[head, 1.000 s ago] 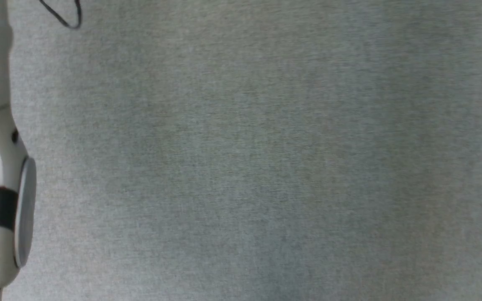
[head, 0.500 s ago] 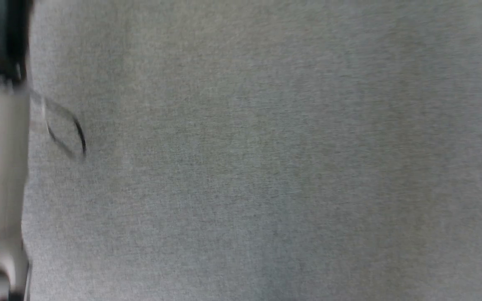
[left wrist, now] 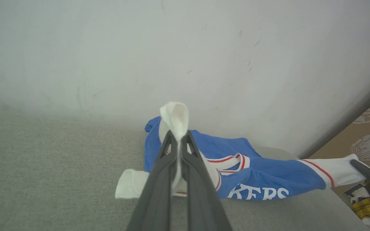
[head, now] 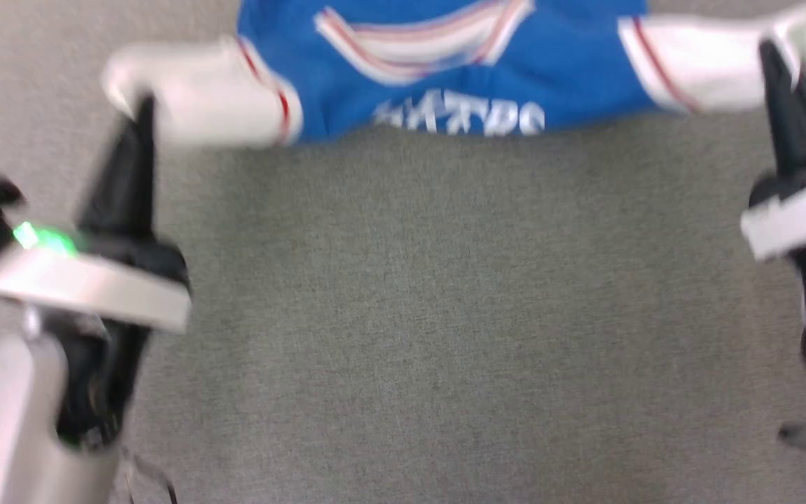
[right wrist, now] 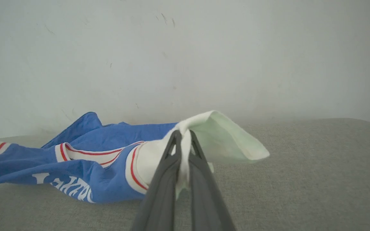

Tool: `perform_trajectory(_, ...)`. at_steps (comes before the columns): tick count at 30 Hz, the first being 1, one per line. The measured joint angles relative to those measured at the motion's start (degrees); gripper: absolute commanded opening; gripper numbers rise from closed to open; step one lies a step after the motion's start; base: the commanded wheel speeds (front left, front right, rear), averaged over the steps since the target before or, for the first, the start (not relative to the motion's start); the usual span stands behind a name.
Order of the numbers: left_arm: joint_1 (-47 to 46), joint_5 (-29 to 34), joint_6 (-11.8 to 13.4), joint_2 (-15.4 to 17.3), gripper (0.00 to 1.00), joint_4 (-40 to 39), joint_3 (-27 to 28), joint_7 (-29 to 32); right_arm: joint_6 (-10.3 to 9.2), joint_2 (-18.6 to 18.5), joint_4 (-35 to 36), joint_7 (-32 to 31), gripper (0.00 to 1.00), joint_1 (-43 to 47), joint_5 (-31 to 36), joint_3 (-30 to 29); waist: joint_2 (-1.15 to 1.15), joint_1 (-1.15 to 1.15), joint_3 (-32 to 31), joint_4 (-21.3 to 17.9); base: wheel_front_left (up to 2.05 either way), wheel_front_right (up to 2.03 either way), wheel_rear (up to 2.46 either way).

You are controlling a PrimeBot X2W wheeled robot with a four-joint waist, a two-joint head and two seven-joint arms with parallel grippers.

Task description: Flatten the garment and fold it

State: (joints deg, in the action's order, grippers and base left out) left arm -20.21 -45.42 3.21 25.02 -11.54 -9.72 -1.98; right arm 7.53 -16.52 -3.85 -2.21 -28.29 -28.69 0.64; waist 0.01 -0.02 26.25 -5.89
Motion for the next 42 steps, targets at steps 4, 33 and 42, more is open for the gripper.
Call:
perform_trajectory(4,8.3,-2.3,0.2,0.5,0.00,-1.7,-1.2,2.7,0.00,2.4,3.7,-2.7,0.00,7.7,-0.2,-2.8,0.00,0.00,-3.5,0.0,0.00,0.00,0.00)
perform_trajectory(33,39.3,-9.5,3.8,6.2,0.00,-5.0,-10.2,17.8,0.00,0.8,15.2,-36.8,0.00,48.0,-7.3,-8.9,0.00,0.01,-22.8,1.8,0.00,0.00,0.00)
perform_trajectory(42,41.6,-10.3,5.5,6.5,0.00,-7.9,-8.6,16.5,0.00,2.3,18.3,-39.0,0.00,50.5,-6.9,-10.8,0.00,0.02,-23.2,2.9,0.00,0.00,0.00)
